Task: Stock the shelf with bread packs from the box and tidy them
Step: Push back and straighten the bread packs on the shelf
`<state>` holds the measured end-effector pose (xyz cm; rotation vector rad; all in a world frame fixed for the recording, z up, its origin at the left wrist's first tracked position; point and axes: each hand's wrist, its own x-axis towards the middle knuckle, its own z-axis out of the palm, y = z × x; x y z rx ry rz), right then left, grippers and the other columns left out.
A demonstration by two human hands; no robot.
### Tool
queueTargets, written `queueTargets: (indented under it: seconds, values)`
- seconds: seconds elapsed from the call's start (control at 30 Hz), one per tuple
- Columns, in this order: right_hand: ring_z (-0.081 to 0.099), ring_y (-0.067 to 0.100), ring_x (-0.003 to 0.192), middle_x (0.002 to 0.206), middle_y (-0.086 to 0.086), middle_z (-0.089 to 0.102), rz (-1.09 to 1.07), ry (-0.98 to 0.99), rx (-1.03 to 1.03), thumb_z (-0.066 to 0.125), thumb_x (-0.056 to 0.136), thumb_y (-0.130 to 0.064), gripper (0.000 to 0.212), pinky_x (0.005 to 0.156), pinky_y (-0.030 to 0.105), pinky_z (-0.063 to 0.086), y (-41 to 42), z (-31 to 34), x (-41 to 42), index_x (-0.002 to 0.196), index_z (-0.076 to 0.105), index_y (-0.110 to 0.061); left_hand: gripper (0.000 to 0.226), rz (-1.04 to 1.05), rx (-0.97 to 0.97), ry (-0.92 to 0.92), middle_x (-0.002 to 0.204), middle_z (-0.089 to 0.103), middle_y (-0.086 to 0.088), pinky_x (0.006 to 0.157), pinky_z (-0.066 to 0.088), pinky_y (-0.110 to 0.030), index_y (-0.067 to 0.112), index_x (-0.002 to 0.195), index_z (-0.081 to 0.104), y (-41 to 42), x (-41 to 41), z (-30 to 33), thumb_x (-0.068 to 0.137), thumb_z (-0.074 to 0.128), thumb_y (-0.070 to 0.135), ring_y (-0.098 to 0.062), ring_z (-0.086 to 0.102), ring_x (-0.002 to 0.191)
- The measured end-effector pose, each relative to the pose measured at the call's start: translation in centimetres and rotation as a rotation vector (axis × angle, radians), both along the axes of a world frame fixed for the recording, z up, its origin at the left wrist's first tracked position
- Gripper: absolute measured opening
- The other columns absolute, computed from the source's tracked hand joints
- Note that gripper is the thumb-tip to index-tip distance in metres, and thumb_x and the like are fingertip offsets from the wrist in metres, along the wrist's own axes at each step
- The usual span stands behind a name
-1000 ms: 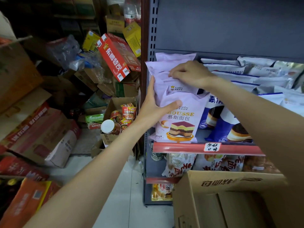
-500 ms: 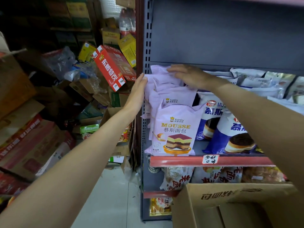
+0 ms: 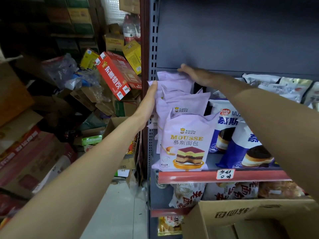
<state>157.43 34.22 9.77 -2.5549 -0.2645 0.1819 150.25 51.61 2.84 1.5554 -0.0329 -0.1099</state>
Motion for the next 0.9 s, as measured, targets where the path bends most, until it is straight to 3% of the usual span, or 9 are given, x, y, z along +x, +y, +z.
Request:
queueTargets:
  seconds: [0.13, 0.27, 0.37, 0.47, 0.53, 0.6, 0.7, 0.8, 0.9]
  values:
    - [0.035, 0.010, 0.135, 0.146, -0.008, 0.040, 0.024, 0.060, 0.060, 0.015, 0.093, -0.065, 0.069, 0.118, 0.032, 0.014, 1.4, -0.3, -0.3, 0.136, 0.049, -0.023, 0.064, -0.027, -0.023, -0.024, 0.143, 0.047, 0.007, 0.114, 0.028, -0.044, 0.028, 0.140, 0.043, 0.1, -0.4, -0.3, 0.089, 0.038, 0.067, -0.014, 0.043, 0.131]
    - [0.040, 0.007, 0.131, 0.143, -0.012, 0.045, 0.015, 0.102, 0.076, 0.014, 0.078, -0.082, 0.086, 0.118, 0.035, 0.016, 1.5, -0.1, 0.0, 0.131, 0.053, -0.027, 0.097, -0.035, -0.037, -0.025, 0.148, 0.040, 0.010, 0.115, 0.025, -0.047, 0.036, 0.144, 0.036, 0.1, -0.1, -0.8, 0.060, 0.046, 0.084, -0.015, 0.037, 0.137]
    - [0.039, 0.009, 0.132, 0.144, -0.009, 0.044, 0.029, 0.083, 0.072, 0.015, 0.089, -0.071, 0.073, 0.118, 0.033, 0.018, 1.3, -0.5, 0.2, 0.134, 0.051, -0.026, 0.095, -0.040, -0.032, -0.035, 0.148, 0.040, 0.011, 0.115, 0.025, -0.047, 0.040, 0.143, 0.035, 0.0, -0.4, -0.6, 0.060, 0.046, 0.084, -0.014, 0.037, 0.136]
    - [0.041, 0.016, 0.132, 0.144, -0.002, 0.045, 0.077, -0.007, -0.013, 0.019, 0.094, -0.063, 0.064, 0.114, 0.032, 0.024, 1.1, -0.6, -0.3, 0.131, 0.051, -0.023, 0.076, -0.033, 0.003, -0.077, 0.153, 0.029, 0.011, 0.116, 0.021, -0.039, 0.038, 0.147, 0.026, -0.1, -0.9, -0.2, 0.081, 0.044, 0.071, -0.012, 0.029, 0.140]
    - [0.044, 0.027, 0.128, 0.138, 0.013, 0.049, 0.098, -0.094, -0.084, 0.023, 0.101, -0.046, 0.056, 0.107, 0.031, 0.029, 0.9, -0.4, -1.4, 0.127, 0.051, -0.005, 0.065, -0.016, 0.037, -0.092, 0.155, 0.024, 0.010, 0.113, 0.020, -0.035, 0.035, 0.149, 0.020, 0.1, -1.1, -0.3, 0.092, 0.044, 0.057, -0.011, 0.022, 0.142]
    - [0.042, 0.031, 0.127, 0.137, 0.019, 0.047, 0.127, -0.186, -0.118, 0.029, 0.103, -0.035, 0.049, 0.101, 0.027, 0.027, 0.5, -0.1, -2.8, 0.131, 0.046, 0.001, 0.065, -0.018, 0.050, -0.109, 0.156, 0.022, 0.009, 0.110, 0.021, -0.032, 0.035, 0.150, 0.018, 0.2, -1.6, -0.4, 0.093, 0.046, 0.050, -0.011, 0.021, 0.142]
    - [0.041, 0.017, 0.128, 0.143, 0.003, 0.041, 0.162, -0.242, -0.118, 0.040, 0.098, -0.041, 0.049, 0.097, 0.017, 0.027, -0.6, 0.6, -4.7, 0.141, 0.041, -0.018, 0.066, -0.029, 0.035, -0.117, 0.157, 0.019, 0.010, 0.108, 0.021, -0.029, 0.036, 0.150, 0.018, 0.2, -2.7, -0.6, 0.093, 0.050, 0.045, -0.010, 0.019, 0.143]
    - [0.038, 0.003, 0.114, 0.131, -0.006, 0.040, 0.206, -0.204, -0.098, 0.051, 0.087, -0.051, 0.063, 0.094, 0.014, 0.025, -1.8, 1.0, -6.6, 0.143, 0.035, -0.029, 0.068, -0.066, 0.062, -0.118, 0.158, 0.015, 0.012, 0.113, 0.019, -0.037, 0.038, 0.150, 0.015, -0.1, -3.7, -0.6, 0.092, 0.050, 0.045, -0.011, 0.015, 0.144]
    - [0.030, 0.001, 0.125, 0.146, -0.007, 0.032, 0.251, -0.141, -0.100, 0.058, 0.079, -0.054, 0.077, 0.100, 0.016, 0.023, -2.3, 0.4, -7.3, 0.146, 0.028, -0.030, 0.069, -0.062, 0.072, -0.118, 0.158, 0.013, 0.012, 0.110, 0.019, -0.032, 0.037, 0.150, 0.011, -0.6, -4.0, -0.5, 0.094, 0.049, 0.043, -0.013, 0.016, 0.144]
